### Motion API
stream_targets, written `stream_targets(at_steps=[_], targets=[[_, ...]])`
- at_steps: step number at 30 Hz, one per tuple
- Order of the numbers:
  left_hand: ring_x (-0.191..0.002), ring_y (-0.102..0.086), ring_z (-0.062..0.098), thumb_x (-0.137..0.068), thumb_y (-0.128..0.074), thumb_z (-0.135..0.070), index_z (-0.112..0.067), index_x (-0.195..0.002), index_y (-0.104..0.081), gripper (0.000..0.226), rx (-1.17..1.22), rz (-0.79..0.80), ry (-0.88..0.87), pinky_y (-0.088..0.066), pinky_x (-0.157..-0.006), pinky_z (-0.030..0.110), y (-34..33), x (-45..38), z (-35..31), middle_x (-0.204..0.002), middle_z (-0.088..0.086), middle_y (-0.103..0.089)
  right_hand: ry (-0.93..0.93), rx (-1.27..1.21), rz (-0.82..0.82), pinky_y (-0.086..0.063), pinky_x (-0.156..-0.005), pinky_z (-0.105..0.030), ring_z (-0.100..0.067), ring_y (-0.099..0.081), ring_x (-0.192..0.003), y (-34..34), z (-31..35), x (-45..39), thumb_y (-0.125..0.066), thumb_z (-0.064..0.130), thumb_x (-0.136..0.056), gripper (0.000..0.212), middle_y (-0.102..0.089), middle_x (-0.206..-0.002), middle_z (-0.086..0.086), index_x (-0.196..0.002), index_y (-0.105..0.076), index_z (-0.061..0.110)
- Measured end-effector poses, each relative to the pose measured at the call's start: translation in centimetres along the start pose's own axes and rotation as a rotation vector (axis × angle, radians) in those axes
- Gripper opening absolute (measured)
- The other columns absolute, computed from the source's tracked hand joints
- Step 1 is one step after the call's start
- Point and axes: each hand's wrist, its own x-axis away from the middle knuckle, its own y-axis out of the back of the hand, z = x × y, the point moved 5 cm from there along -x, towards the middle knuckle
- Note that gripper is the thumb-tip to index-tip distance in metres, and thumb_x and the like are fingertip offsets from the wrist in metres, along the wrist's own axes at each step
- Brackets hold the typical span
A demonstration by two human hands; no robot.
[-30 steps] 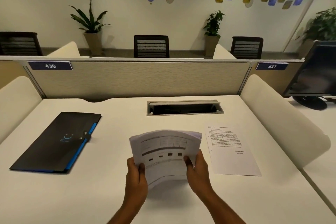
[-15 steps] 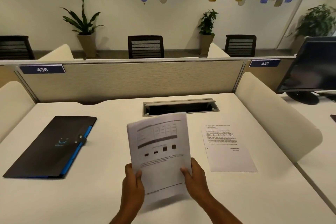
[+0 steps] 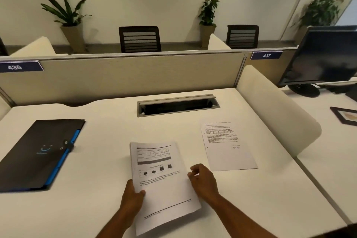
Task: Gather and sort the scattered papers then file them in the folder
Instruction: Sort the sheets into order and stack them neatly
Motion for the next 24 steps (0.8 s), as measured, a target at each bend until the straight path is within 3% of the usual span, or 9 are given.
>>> stream_targets(at_steps=[4, 7, 10, 13, 17, 20, 22, 24], targets=[[-0.115, -0.054, 0.028, -0.09, -0.055, 0.0, -0.013, -0.133, -0.042, 0.046, -0.045, -0.002, 0.015, -0.045, -0.103, 0.045, -0.1, -0.6, 0.6, -0.133, 0.01, -0.056, 0.096, 0.25, -0.189, -0.05, -0.086, -0.03, -0.02, -0.057, -0.11, 2.7, -1.5, -2.0, -0.07, 0.025, -0.089, 0.024, -0.058, -0.118, 0.004, -0.112, -0.065, 0.023], [-0.114, -0.054, 0.028, -0.091, -0.056, -0.001, -0.013, -0.133, -0.042, 0.046, -0.076, -0.008, 0.005, -0.046, -0.1, 0.043, -0.2, -0.9, 0.7, -0.133, 0.01, -0.056, 0.129, 0.464, -0.254, -0.047, -0.101, -0.039, -0.028, -0.047, -0.132, 4.2, -2.4, -3.5, -0.071, 0.029, -0.086, 0.043, -0.052, -0.139, -0.004, -0.126, -0.062, 0.019], [-0.115, -0.053, 0.026, -0.091, -0.055, -0.002, -0.014, -0.135, -0.042, 0.047, -0.091, -0.011, -0.006, -0.045, -0.099, 0.041, -0.3, -1.0, 0.8, -0.134, 0.008, -0.055, 0.064, 0.573, -0.184, -0.023, -0.121, -0.046, -0.032, -0.02, -0.153, 4.9, -4.3, -5.0, -0.062, 0.044, -0.092, 0.072, -0.027, -0.164, -0.014, -0.152, -0.039, 0.012], [-0.107, -0.051, 0.021, -0.091, -0.055, -0.002, -0.015, -0.134, -0.042, 0.046, -0.102, -0.02, -0.01, -0.044, -0.096, 0.038, -0.4, -0.8, 0.7, -0.133, 0.008, -0.056, -0.023, 0.611, -0.129, -0.016, -0.123, -0.045, -0.027, -0.013, -0.156, 5.1, -6.3, -5.3, -0.044, 0.055, -0.099, 0.076, -0.015, -0.169, -0.01, -0.159, -0.023, 0.012], [-0.104, -0.052, 0.021, -0.092, -0.055, -0.003, -0.015, -0.132, -0.043, 0.044, -0.119, -0.037, -0.013, -0.044, -0.093, 0.035, -0.4, -0.5, 0.6, -0.131, 0.008, -0.057, 0.107, 0.619, -0.223, -0.041, -0.109, -0.044, -0.027, -0.045, -0.142, 4.9, -5.7, -4.1, -0.056, 0.026, -0.098, 0.051, -0.046, -0.155, -0.01, -0.146, -0.05, 0.011], [-0.11, -0.053, 0.025, -0.092, -0.055, -0.005, -0.014, -0.133, -0.044, 0.044, -0.121, -0.044, -0.002, -0.045, -0.097, 0.038, -0.4, -0.3, 0.7, -0.132, 0.008, -0.057, 0.229, 0.581, -0.221, -0.057, -0.085, -0.043, -0.029, -0.07, -0.109, 4.6, -4.9, -3.2, -0.069, -0.006, -0.074, 0.059, -0.069, -0.13, -0.01, -0.132, -0.065, 0.008], [-0.116, -0.054, 0.027, -0.092, -0.055, -0.005, -0.012, -0.135, -0.044, 0.045, -0.105, -0.043, 0.017, -0.045, -0.1, 0.04, -0.4, -0.2, 0.8, -0.133, 0.009, -0.056, 0.284, 0.551, -0.235, -0.06, -0.071, -0.039, -0.026, -0.074, -0.087, 4.5, -4.4, -2.4, -0.071, -0.013, -0.067, 0.063, -0.076, -0.11, -0.004, -0.124, -0.071, 0.013], [-0.115, -0.054, 0.027, -0.093, -0.054, -0.003, -0.01, -0.135, -0.045, 0.044, -0.081, -0.033, 0.038, -0.045, -0.102, 0.041, -0.4, -0.3, 1.0, -0.134, 0.01, -0.057, 0.302, 0.413, -0.229, -0.06, -0.076, -0.034, -0.022, -0.074, -0.087, 4.4, -3.9, -1.8, -0.069, -0.009, -0.075, 0.055, -0.077, -0.105, 0.004, -0.12, -0.074, 0.021]])
